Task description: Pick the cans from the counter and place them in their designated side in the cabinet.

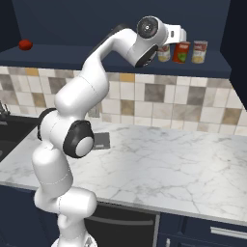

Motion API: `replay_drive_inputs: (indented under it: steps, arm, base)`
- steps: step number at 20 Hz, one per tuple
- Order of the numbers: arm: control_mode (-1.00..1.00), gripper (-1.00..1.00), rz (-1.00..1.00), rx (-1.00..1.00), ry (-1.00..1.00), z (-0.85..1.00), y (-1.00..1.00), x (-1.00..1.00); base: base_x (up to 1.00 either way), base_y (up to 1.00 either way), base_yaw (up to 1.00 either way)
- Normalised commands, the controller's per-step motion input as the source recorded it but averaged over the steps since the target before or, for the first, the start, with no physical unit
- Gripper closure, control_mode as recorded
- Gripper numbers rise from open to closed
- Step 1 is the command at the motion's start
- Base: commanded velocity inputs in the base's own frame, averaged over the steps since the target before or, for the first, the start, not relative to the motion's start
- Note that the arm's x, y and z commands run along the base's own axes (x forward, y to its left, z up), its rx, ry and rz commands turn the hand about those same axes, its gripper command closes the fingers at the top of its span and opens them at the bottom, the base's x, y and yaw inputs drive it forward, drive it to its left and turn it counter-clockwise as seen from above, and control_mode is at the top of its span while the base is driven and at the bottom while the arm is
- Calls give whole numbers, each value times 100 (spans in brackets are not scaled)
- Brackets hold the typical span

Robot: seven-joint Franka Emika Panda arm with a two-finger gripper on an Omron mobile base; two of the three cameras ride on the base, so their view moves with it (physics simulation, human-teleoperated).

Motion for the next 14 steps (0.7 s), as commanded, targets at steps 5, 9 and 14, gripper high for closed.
replay_drive_inputs:
  steps: [5,9,14]
  arm:
    - [-100,-100,2,-1,-3,0,-14,1]
    - [-100,-100,3,0,-4,0,-9,6]
    - [-100,-100,4,0,-4,3,0,7]
  base:
    - [0,0,0]
    - [0,0,0]
    - [0,0,0]
